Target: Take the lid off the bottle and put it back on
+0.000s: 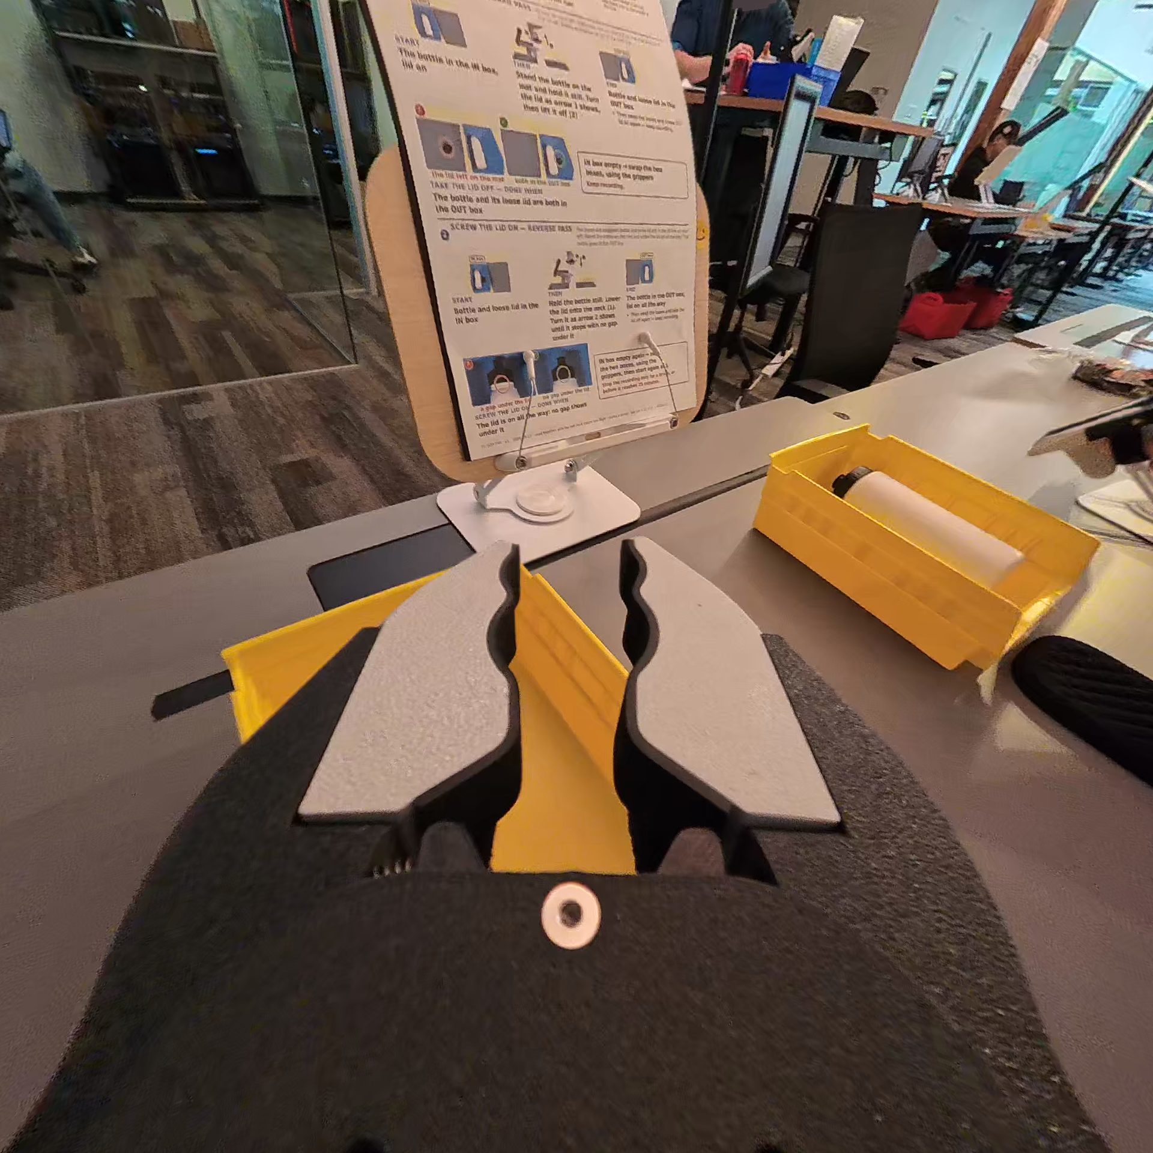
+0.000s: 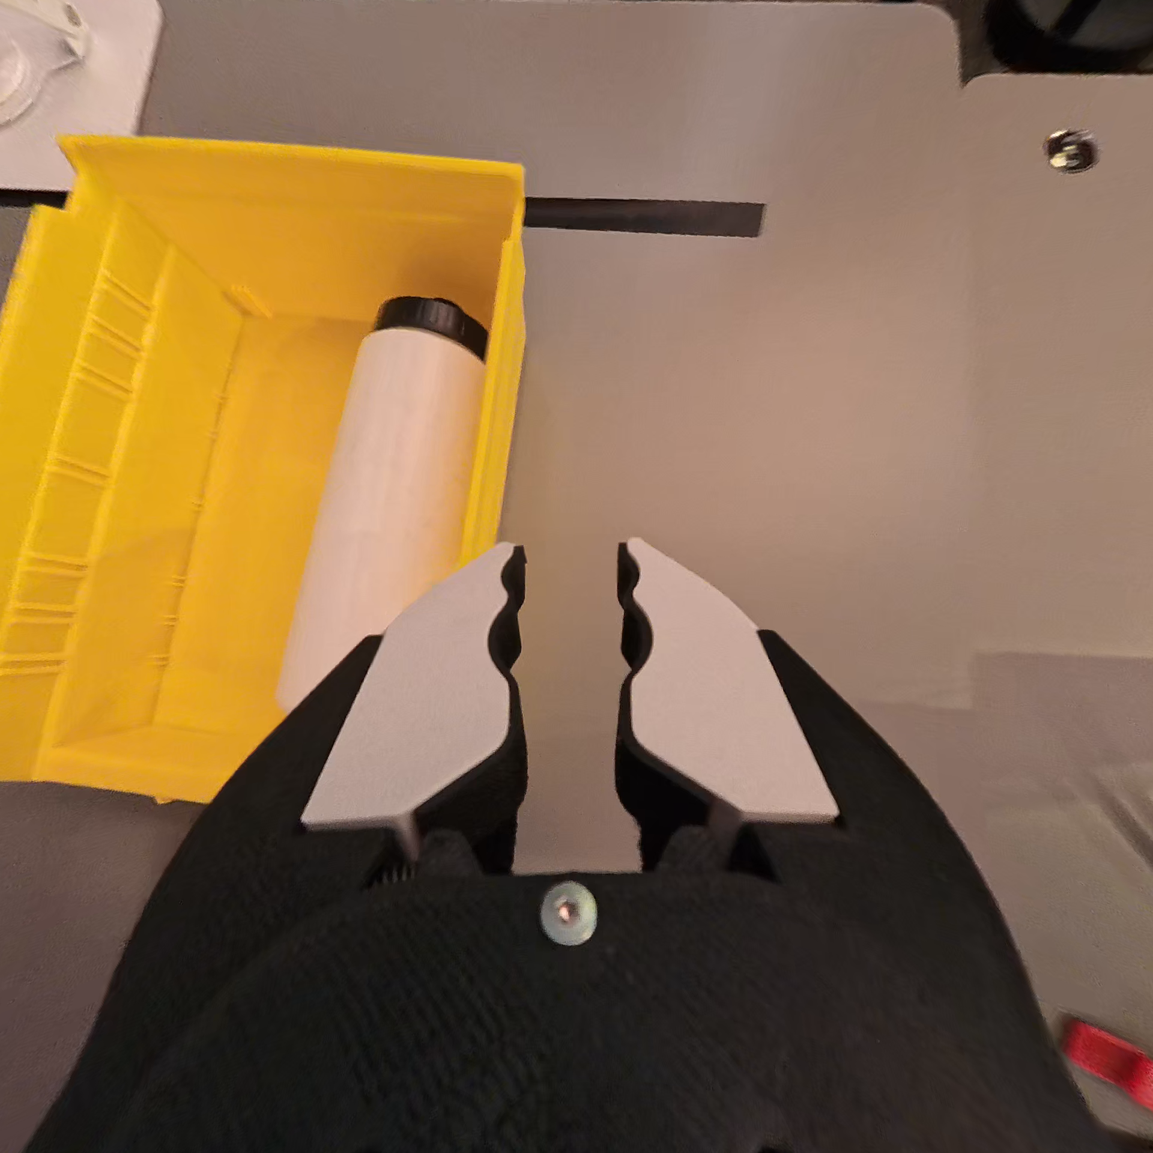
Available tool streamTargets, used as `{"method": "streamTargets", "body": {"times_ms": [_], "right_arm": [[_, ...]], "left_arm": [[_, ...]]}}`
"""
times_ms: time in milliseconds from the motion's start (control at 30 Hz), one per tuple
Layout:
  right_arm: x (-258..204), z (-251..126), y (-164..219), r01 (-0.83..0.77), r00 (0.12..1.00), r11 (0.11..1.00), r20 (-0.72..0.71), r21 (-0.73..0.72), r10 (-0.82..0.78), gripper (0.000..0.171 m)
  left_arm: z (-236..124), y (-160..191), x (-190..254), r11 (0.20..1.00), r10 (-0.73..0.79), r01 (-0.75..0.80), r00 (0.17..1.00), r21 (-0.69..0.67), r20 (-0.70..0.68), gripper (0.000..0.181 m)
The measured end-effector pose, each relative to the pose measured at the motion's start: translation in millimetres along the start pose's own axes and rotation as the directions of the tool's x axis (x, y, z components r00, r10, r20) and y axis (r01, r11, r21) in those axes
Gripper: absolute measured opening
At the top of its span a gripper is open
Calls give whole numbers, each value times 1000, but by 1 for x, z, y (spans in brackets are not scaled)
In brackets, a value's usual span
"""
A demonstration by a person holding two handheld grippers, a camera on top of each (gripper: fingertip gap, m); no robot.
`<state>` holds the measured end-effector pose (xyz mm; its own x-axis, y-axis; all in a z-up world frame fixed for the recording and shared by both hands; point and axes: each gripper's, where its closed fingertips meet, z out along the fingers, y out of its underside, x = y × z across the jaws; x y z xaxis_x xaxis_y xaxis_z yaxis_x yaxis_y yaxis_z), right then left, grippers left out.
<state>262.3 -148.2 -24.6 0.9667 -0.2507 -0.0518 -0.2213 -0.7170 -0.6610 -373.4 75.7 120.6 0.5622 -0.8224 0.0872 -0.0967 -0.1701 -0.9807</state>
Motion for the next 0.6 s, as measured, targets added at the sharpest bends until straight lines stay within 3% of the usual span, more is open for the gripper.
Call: {"method": "streamTargets", "body": {"times_ms": [167,267,333,400,600], "right_arm": [[46,16,0,64,998,965,12,-254,-63,34],[70,13,31,66,997,851,7,-520,-73,36],[75,9,44,105,992,779,12,-618,-125,37],[62,10,46,106,994,765,54,-635,-94,37],[31,47,12,84,993,830,119,-552,-22,35]], "left_arm": [[-5,-6,5,1000,14,-14,1000,23,-11,37],[-5,-7,7,1000,8,-8,1000,27,-22,40],[-5,-6,7,1000,13,-12,1000,24,-17,40],[-4,-5,6,1000,21,-21,1000,15,-10,42],[-2,-9,14,999,21,-20,999,31,-38,43]]}}
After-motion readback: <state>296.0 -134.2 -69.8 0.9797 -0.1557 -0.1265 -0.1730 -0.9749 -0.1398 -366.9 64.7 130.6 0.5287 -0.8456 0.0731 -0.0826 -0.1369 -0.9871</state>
